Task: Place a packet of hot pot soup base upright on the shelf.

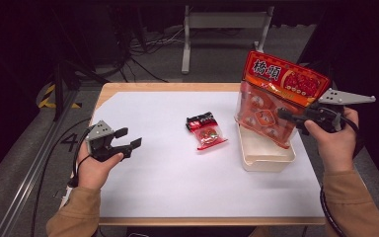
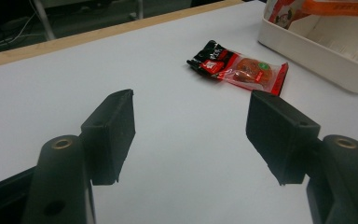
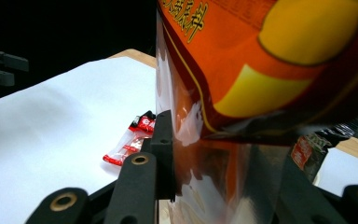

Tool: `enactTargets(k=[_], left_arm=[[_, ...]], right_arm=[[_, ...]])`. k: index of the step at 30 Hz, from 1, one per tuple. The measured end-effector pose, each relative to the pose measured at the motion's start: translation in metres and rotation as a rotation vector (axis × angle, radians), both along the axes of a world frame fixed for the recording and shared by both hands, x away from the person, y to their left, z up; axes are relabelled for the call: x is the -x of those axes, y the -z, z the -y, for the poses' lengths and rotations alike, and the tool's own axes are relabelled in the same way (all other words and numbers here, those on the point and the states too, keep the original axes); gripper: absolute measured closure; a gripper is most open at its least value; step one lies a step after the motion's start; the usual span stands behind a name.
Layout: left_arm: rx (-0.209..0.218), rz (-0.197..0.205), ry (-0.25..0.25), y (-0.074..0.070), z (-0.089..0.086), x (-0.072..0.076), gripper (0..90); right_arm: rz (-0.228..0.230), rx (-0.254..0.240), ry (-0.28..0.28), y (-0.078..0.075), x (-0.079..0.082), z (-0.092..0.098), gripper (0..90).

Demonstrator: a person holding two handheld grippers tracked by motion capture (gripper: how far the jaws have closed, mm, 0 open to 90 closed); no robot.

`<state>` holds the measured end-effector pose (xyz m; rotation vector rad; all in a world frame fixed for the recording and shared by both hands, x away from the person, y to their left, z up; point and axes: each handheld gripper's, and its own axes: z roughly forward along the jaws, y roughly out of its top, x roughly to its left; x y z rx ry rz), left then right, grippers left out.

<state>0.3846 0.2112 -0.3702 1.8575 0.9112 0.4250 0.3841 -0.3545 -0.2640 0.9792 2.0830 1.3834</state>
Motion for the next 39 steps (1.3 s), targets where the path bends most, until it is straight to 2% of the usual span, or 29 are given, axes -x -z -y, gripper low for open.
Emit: enactTargets(k=[7, 14, 24, 36, 39], left_arm=[[-0.002, 0.005, 0.004, 0.000, 0.000, 0.000, 33.9], [-0.002, 0.005, 0.004, 0.000, 0.000, 0.000, 33.9], [0.004, 0.002, 0.004, -0.001, 0.000, 0.000, 33.8], [0.003, 0.000, 0.006, 0.000, -0.002, 0.000, 33.7], [0.023, -0.010, 0.017, 0.001, -0.001, 0.000, 33.7]], right_arm=[[0.008, 0.009, 0.048, 0.005, -0.001, 0.003, 70.3], [0.007, -0.008, 0.062, 0.013, -0.004, 0.006, 70.3], [0.042, 0.021, 0.090, 0.018, -0.004, 0.006, 70.3], [0.018, 0.029, 0.092, 0.030, -0.005, 0.005, 70.3], [0.006, 0.022, 0.095, 0.033, -0.006, 0.006, 70.3]])
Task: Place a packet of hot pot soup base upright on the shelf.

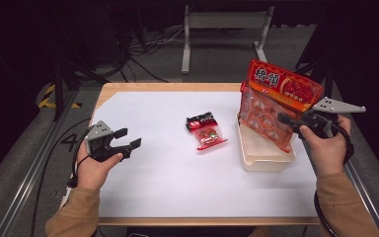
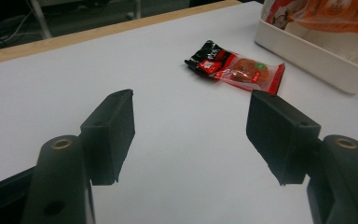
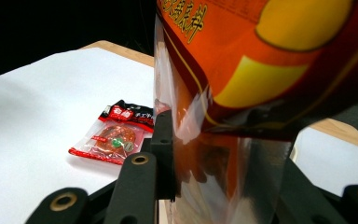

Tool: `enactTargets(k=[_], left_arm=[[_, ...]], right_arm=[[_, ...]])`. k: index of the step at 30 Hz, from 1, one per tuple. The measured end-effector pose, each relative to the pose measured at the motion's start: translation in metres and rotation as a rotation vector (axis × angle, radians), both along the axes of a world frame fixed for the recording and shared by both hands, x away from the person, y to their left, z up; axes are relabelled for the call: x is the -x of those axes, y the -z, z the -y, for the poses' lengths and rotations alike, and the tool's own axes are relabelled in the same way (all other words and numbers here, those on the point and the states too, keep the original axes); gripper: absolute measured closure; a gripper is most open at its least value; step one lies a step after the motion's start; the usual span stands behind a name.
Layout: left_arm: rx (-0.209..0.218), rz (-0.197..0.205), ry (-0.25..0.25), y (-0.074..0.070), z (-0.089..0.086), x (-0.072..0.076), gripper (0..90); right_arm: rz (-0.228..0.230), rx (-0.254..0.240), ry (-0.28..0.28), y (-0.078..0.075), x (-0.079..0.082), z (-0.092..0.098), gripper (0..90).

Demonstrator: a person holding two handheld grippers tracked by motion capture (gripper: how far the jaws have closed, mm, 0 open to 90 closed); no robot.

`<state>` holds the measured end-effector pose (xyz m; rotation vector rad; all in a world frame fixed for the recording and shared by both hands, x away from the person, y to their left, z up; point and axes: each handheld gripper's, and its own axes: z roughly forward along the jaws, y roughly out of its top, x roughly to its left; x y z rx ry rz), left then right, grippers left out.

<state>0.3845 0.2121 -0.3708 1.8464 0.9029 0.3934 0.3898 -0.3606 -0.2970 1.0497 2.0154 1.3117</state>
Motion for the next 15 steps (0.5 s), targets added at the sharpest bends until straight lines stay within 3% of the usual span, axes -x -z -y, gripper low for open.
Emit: enactTargets(k=[15], left_arm=[[-0.021, 0.000, -0.013, 0.002, 0.000, 0.000, 33.5]], right_arm=[[-0.048, -0.015, 0.013, 0.017, -0.007, 0.003, 70.2]])
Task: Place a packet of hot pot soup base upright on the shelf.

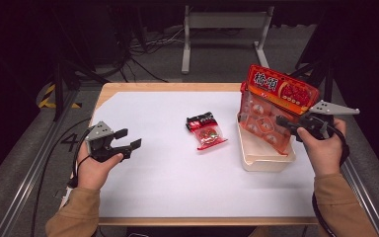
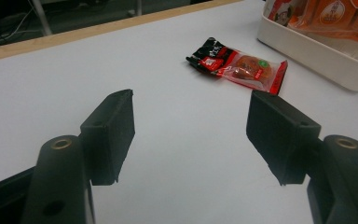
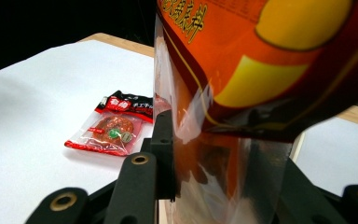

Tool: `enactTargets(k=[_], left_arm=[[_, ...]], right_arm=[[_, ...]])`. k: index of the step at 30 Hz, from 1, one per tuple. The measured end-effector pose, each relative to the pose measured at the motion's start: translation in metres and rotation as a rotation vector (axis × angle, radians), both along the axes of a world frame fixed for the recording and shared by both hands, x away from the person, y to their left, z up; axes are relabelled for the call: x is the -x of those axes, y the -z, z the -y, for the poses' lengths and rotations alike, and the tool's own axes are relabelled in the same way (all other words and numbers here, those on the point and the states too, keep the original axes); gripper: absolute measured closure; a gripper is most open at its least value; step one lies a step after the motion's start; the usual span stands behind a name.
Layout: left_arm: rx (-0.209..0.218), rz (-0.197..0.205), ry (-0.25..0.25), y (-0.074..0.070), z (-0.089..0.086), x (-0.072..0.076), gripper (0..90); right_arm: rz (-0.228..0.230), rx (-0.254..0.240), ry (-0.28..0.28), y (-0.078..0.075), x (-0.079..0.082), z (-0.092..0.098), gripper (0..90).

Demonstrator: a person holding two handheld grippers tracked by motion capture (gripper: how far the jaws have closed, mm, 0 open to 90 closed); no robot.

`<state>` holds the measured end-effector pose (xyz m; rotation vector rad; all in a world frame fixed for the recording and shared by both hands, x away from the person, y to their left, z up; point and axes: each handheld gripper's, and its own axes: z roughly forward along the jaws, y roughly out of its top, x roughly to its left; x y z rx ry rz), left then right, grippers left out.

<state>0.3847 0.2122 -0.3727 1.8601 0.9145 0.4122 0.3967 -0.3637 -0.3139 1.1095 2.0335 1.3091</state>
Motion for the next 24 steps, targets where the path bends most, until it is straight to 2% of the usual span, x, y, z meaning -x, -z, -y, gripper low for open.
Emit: enactTargets(k=[9, 17, 24], left_arm=[[-0.002, -0.003, 0.003, 0.001, 0.000, 0.000, 33.4], [0.001, -0.004, -0.002, 0.001, -0.001, 0.000, 33.3], [0.001, -0.010, 0.004, 0.002, 0.000, -0.001, 33.0]], right_arm=[[-0.033, -0.004, -0.001, 0.013, -0.004, 0.000, 70.2], [-0.061, 0.021, -0.006, 0.025, -0.008, -0.006, 70.1], [-0.074, 0.050, -0.008, 0.029, -0.010, -0.012, 70.0]])
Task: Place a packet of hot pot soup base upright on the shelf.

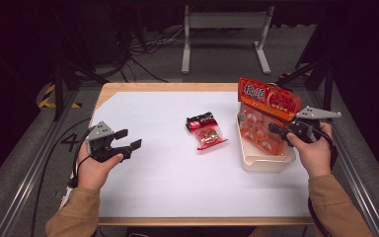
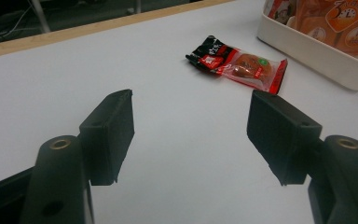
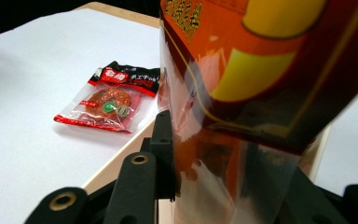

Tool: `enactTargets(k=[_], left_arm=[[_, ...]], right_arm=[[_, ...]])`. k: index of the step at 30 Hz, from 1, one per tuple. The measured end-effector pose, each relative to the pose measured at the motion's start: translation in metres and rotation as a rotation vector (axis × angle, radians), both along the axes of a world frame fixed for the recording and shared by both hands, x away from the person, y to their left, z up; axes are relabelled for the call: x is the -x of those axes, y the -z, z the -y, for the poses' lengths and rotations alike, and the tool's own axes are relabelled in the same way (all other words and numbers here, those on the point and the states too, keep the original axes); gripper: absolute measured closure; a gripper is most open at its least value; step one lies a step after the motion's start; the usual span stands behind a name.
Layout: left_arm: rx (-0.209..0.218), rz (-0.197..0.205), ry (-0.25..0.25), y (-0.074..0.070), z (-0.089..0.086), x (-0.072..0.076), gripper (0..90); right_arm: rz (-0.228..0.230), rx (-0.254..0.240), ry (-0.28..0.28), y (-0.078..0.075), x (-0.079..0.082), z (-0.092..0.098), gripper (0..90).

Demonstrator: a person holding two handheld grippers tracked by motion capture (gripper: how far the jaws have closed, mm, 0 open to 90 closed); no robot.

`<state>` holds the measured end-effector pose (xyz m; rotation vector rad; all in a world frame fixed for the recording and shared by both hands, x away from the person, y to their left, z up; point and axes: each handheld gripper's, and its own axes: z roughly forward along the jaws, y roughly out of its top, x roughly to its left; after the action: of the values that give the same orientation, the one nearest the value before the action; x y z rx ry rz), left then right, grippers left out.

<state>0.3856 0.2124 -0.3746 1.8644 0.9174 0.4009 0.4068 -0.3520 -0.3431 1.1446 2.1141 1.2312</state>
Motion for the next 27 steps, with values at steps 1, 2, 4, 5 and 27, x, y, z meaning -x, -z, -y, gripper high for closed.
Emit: enactTargets(k=[1, 2, 4, 5, 27], left_arm=[[0.000, 0.000, 0.000, 0.000, 0.000, 0.000, 33.0], [0.001, 0.000, 0.000, 0.000, 0.000, 0.000, 33.0], [0.004, 0.002, -0.002, 0.000, 0.000, 0.000, 33.0], [0.007, -0.001, -0.002, 0.000, 0.000, 0.000, 33.0], [0.009, -0.012, 0.001, 0.001, 0.000, 0.000, 32.8]], right_arm=[[0.000, 0.000, 0.000, 0.000, 0.000, 0.000, 70.0], [-0.004, 0.003, 0.002, 0.002, 0.000, -0.001, 70.0], [-0.004, 0.003, 0.003, 0.003, -0.001, -0.001, 70.0], [-0.005, -0.003, 0.005, 0.004, -0.001, -0.001, 70.0], [-0.024, -0.064, 0.056, 0.020, 0.002, 0.020, 68.4]])
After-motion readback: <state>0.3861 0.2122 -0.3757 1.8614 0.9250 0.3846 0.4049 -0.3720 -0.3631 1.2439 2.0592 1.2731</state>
